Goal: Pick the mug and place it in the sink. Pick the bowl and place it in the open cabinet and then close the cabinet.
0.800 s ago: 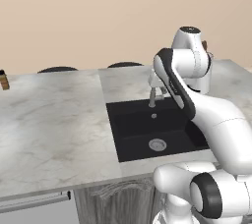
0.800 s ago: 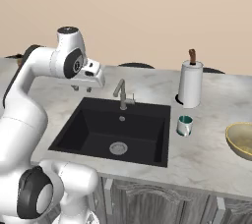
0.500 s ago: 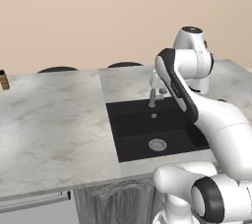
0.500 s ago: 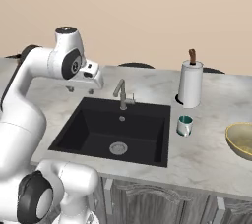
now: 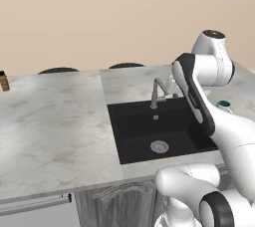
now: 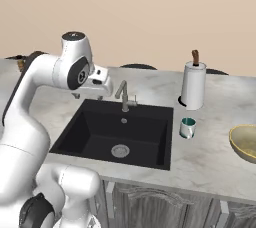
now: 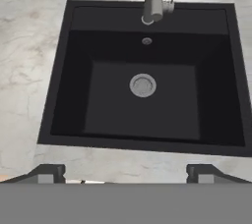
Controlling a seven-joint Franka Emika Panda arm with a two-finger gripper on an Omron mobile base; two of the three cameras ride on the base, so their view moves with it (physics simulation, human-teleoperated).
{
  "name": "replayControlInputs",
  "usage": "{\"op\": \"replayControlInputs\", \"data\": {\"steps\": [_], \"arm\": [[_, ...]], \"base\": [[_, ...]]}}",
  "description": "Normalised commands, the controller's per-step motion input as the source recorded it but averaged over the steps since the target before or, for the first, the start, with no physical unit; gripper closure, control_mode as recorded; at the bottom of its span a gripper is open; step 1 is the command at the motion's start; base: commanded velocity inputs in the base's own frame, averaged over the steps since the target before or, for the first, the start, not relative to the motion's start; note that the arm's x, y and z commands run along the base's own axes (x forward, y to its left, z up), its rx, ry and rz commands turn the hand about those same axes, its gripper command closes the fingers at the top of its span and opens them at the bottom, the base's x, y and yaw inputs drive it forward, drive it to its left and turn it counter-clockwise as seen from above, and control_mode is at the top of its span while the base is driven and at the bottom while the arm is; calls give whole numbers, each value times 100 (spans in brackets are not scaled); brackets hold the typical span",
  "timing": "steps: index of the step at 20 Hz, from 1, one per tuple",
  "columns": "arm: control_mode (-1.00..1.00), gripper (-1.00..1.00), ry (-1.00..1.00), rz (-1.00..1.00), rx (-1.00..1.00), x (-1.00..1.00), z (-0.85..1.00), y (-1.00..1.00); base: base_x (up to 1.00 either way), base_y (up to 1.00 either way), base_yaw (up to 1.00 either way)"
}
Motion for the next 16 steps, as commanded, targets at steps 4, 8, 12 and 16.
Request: {"op": "replayControlInputs", "data": {"steps": [4, 8, 12, 16], "arm": [[-100, -100, -1, 11, 0, -4, 0, -49], [-100, -100, 0, 13, 0, -2, -3, -56], [-100, -100, 0, 12, 0, -5, -10, -59], [-100, -100, 0, 8, 0, -2, -15, -48]], "base": [[0, 0, 0], [0, 0, 0], [0, 0, 0], [0, 0, 0]]}}
